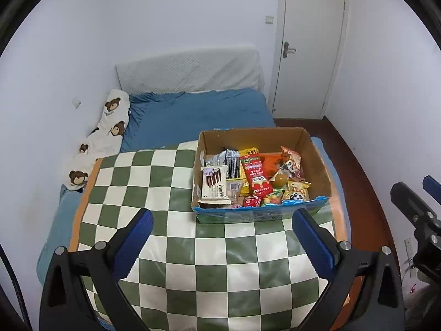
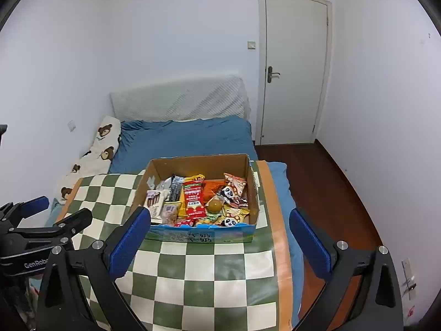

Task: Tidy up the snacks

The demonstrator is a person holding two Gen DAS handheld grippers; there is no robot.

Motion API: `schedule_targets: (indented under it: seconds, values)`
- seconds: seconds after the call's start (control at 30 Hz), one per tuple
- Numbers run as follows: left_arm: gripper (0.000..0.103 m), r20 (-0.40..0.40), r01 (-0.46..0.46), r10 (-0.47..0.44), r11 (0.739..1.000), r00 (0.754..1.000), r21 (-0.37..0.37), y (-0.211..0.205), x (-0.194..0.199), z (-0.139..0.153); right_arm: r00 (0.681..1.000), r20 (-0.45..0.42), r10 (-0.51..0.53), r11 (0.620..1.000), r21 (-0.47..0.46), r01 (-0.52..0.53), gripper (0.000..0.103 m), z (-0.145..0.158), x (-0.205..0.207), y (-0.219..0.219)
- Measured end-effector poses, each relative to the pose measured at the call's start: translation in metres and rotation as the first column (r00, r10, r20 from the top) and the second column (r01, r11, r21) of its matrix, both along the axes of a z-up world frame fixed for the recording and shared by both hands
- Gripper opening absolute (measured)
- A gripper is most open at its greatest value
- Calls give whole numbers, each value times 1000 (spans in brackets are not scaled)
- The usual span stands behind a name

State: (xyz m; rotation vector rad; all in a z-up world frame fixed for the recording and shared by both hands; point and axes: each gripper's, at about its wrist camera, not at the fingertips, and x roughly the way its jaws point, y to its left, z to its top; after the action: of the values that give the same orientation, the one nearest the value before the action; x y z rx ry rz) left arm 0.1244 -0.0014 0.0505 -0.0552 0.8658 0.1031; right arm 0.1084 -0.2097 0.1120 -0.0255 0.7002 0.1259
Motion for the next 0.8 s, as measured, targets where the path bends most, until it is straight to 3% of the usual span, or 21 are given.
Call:
schedule_targets:
  seconds: [0.47,0.8]
  values:
    - [103,-81,-13,11,1000,997,-23,-2,65,-33,996,-76,-49,999,-14,48,103,-44,71,-2]
    - [103,-127,-14,11,1000,992,-19,-2,89,-48,991,-116,-72,997,-35,68,103,-66,103,-1]
